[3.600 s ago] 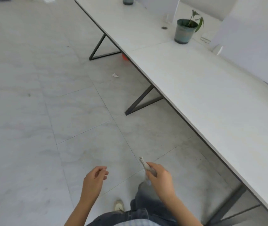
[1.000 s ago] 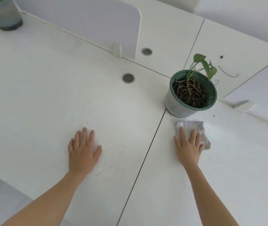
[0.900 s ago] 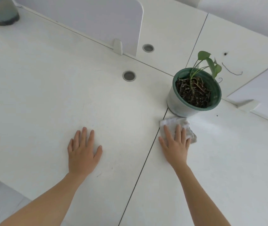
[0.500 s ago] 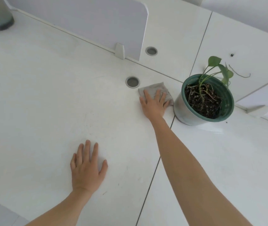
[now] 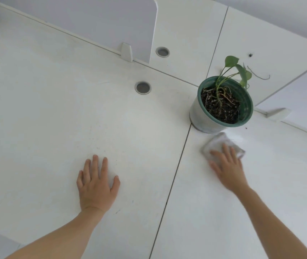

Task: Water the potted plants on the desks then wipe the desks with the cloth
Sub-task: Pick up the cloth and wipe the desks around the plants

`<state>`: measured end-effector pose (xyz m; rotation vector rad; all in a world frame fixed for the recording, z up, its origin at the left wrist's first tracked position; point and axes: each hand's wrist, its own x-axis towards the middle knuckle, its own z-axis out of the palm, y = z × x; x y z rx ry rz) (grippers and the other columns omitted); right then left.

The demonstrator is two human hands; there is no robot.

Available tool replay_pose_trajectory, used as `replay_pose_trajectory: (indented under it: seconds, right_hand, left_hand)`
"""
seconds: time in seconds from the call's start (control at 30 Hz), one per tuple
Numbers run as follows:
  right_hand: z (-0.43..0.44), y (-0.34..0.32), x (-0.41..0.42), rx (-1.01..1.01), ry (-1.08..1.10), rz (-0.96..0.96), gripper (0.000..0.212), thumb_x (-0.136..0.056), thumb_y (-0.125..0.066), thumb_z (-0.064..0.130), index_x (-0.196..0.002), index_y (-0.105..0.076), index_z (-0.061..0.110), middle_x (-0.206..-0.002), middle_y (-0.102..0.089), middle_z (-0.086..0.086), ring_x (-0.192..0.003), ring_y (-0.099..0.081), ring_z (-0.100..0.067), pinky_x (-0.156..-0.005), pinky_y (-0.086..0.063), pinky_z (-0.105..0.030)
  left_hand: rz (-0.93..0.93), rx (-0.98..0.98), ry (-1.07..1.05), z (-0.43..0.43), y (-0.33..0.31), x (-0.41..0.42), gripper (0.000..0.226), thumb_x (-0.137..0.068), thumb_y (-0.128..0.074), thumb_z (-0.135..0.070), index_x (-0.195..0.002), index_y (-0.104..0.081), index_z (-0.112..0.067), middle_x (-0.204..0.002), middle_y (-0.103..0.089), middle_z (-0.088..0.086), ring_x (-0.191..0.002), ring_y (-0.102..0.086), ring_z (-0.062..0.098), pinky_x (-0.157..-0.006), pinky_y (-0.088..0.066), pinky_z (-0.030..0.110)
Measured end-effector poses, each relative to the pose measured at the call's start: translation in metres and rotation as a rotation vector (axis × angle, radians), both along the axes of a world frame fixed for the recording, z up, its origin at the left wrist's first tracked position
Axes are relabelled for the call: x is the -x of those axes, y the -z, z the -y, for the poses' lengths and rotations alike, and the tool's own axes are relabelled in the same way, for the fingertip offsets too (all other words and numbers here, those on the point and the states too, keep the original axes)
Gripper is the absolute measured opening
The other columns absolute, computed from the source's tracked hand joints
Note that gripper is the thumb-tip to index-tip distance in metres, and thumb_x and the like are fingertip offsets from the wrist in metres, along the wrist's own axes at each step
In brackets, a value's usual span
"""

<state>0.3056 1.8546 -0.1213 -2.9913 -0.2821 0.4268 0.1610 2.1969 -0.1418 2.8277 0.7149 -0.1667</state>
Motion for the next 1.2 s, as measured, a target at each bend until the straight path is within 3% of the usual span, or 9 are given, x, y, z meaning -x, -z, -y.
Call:
replay_pose_trajectory:
  seconds: [0.17, 0.27, 0.4, 0.53, 0.7, 0.77, 0.83, 1.07, 1.2]
  right_hand:
    - [0.034, -0.014, -0.061, -0.127, 0.511, 0.053, 0.037, -0.093, -0.033, 0.036, -0.127, -0.043, 0.025, -0.146, -0.029, -0.005, -0.139, -0.014, -0.024, -0.113, 0.0, -0.058]
    - [0.008, -0.01, -0.082, -0.123, 0.513, 0.053, 0.042, -0.093, -0.031, 0.032, -0.134, -0.035, 0.022, -0.149, -0.026, -0.004, -0.141, -0.011, -0.023, -0.11, 0.008, -0.059]
    - [-0.013, -0.008, -0.099, -0.192, 0.304, 0.082, 0.045, -0.09, -0.031, 0.017, -0.134, -0.039, 0.011, -0.148, -0.031, -0.011, -0.14, -0.016, -0.024, -0.113, 0.004, -0.051]
    - [-0.001, -0.009, -0.095, -0.246, 0.236, 0.049, 0.039, -0.09, -0.032, 0.022, -0.12, -0.053, 0.01, -0.144, -0.037, -0.009, -0.137, -0.022, -0.025, -0.115, -0.01, -0.051]
    - [-0.02, 0.002, -0.029, -0.255, 0.419, 0.091, 0.042, -0.094, -0.036, 0.025, -0.136, -0.04, 0.023, -0.153, -0.025, -0.004, -0.143, -0.013, -0.023, -0.113, -0.013, -0.044]
    - [-0.049, 0.006, 0.0, -0.282, 0.325, 0.172, 0.04, -0.089, -0.039, 0.024, -0.125, -0.053, 0.015, -0.145, -0.04, -0.011, -0.135, -0.033, -0.031, -0.103, -0.033, -0.048]
    - [-0.087, 0.003, 0.024, -0.348, 0.122, 0.215, 0.036, -0.077, -0.042, 0.021, -0.099, -0.066, 0.006, -0.122, -0.061, -0.018, -0.108, -0.059, -0.037, -0.075, -0.051, -0.045]
    - [-0.186, -0.016, 0.082, -0.392, -0.08, 0.162, 0.017, -0.064, -0.044, 0.023, -0.066, -0.061, 0.021, -0.063, -0.066, 0.011, -0.063, -0.064, -0.017, -0.053, -0.043, -0.019]
    - [-0.181, -0.03, 0.1, -0.519, 0.143, 0.019, 0.016, -0.085, -0.049, 0.017, -0.099, -0.057, 0.012, -0.092, -0.068, -0.006, -0.089, -0.058, -0.028, -0.066, -0.037, -0.031]
  left_hand:
    - [-0.01, 0.025, -0.014, 0.001, 0.0, 0.0, 0.068, -0.078, -0.029, -0.045, -0.128, -0.052, -0.007, -0.139, -0.046, 0.021, -0.128, -0.041, 0.04, -0.1, -0.021, 0.047]
    - [-0.025, 0.02, -0.011, 0.0, 0.001, 0.0, 0.067, -0.078, -0.03, -0.044, -0.128, -0.052, -0.007, -0.138, -0.047, 0.021, -0.127, -0.041, 0.04, -0.099, -0.027, 0.051]
    - [-0.024, 0.008, -0.008, 0.001, 0.002, -0.001, 0.066, -0.077, -0.031, -0.044, -0.126, -0.053, -0.006, -0.137, -0.049, 0.021, -0.125, -0.043, 0.04, -0.097, -0.031, 0.052]
    - [-0.017, -0.004, 0.003, 0.001, 0.003, 0.0, 0.066, -0.077, -0.031, -0.044, -0.126, -0.054, -0.005, -0.136, -0.05, 0.023, -0.124, -0.045, 0.042, -0.096, -0.031, 0.052]
    - [-0.004, 0.008, -0.004, 0.001, 0.003, 0.0, 0.068, -0.077, -0.029, -0.045, -0.126, -0.054, -0.005, -0.137, -0.048, 0.023, -0.125, -0.043, 0.042, -0.099, -0.023, 0.049]
    - [-0.008, 0.025, -0.007, 0.001, 0.001, -0.001, 0.071, -0.076, -0.026, -0.047, -0.129, -0.052, -0.005, -0.14, -0.045, 0.022, -0.129, -0.04, 0.042, -0.101, -0.024, 0.05]
    - [-0.009, 0.04, -0.008, 0.002, -0.002, -0.001, 0.075, -0.075, -0.023, -0.048, -0.131, -0.049, -0.006, -0.143, -0.042, 0.021, -0.132, -0.036, 0.041, -0.103, -0.025, 0.052]
    - [-0.002, 0.079, 0.007, 0.001, -0.006, 0.002, 0.083, -0.072, -0.015, -0.054, -0.136, -0.044, -0.009, -0.149, -0.033, 0.017, -0.138, -0.026, 0.037, -0.108, -0.018, 0.048]
    - [-0.013, 0.103, 0.022, 0.001, -0.012, 0.004, 0.068, -0.083, -0.029, -0.05, -0.141, -0.036, -0.015, -0.154, -0.023, 0.012, -0.142, -0.017, 0.031, -0.111, -0.013, 0.045]
